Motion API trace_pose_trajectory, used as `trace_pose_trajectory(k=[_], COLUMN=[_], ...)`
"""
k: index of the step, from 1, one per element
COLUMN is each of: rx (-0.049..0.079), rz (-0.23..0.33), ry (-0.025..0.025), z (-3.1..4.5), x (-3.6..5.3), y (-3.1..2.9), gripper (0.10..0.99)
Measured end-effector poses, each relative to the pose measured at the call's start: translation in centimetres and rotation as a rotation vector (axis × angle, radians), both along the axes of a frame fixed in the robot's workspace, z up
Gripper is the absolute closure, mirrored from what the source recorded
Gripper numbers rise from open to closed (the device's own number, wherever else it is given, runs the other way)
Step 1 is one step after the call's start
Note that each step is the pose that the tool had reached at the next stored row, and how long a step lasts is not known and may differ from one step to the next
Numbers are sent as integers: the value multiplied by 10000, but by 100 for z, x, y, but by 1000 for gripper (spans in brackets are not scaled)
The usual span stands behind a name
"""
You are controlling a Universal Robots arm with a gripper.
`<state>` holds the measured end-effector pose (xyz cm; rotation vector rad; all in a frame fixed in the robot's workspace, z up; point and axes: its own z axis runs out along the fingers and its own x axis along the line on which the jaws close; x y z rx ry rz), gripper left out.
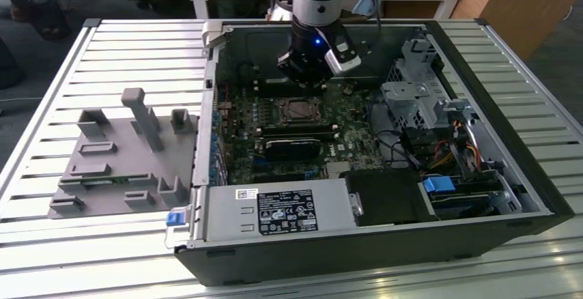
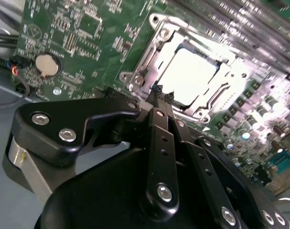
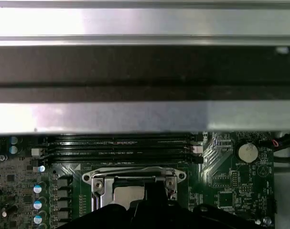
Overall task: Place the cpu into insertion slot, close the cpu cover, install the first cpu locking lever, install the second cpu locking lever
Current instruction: 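Install the second cpu locking lever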
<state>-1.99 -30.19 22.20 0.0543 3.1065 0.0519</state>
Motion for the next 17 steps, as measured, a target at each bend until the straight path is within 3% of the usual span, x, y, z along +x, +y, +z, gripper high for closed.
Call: trace_pose_trajectory(k=[4,12,17], rx=[2,4,6], rz=[0,-1,1], ry=[2,37,37], z=[0,54,55], x=[0,-1,-1], y=[-82,-123,-232], gripper=[980,980,980])
